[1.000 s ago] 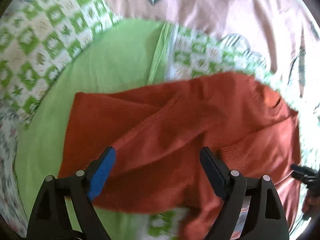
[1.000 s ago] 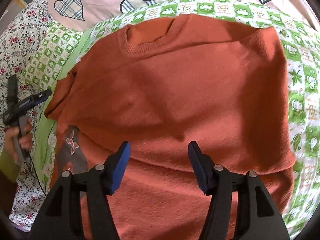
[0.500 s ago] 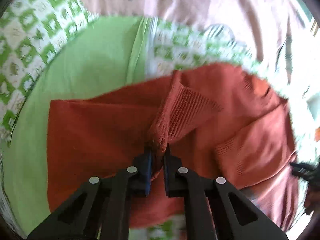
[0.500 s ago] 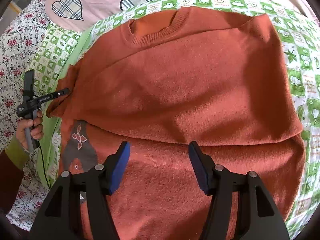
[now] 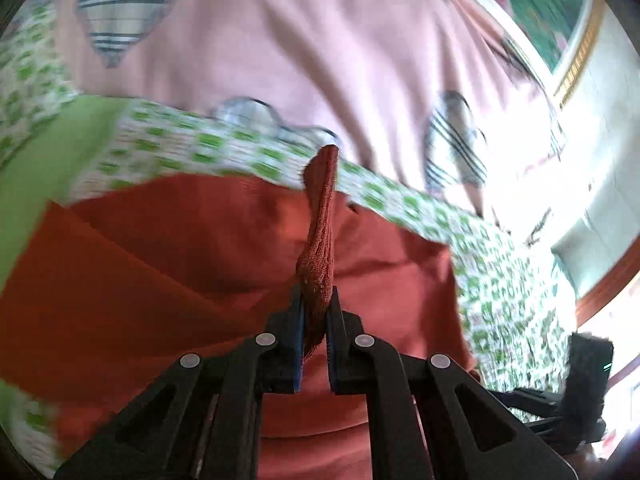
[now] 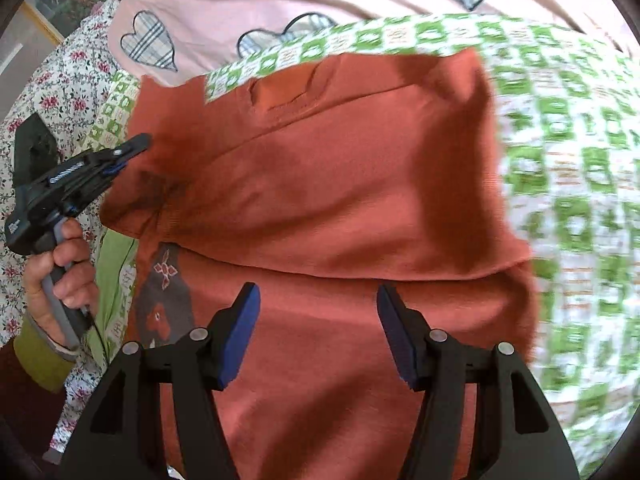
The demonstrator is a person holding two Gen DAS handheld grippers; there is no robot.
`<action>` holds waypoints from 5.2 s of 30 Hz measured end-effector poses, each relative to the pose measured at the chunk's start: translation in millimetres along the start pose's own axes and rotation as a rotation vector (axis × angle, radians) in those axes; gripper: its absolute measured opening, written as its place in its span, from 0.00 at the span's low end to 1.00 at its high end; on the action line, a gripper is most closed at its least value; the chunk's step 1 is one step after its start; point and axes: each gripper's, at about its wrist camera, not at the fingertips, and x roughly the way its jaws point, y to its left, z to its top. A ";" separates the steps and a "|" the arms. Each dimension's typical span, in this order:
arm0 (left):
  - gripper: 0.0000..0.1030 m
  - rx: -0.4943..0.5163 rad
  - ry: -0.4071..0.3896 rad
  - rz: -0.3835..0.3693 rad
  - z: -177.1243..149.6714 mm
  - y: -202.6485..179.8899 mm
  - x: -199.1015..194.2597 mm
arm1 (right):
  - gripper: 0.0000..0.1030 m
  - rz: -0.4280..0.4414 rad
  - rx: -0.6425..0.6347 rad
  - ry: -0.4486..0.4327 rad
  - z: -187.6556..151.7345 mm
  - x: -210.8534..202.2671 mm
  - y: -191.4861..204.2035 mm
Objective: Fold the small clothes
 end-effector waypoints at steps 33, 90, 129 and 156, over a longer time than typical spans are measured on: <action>0.63 -0.009 0.245 0.351 -74.2 188.8 -55.2 | 0.60 -0.024 0.333 -0.152 54.7 78.2 -43.9; 0.42 -0.128 0.321 0.322 -126.8 166.5 -105.8 | 0.47 0.040 -0.206 0.213 -55.6 33.4 41.9; 0.33 -0.134 0.498 0.157 -277.3 128.6 -186.0 | 0.50 -0.130 -0.058 0.297 -199.2 -48.1 -27.0; 0.08 -0.022 0.510 0.245 -274.9 98.1 -166.9 | 0.18 -0.149 -0.071 0.327 -188.4 -44.9 -30.8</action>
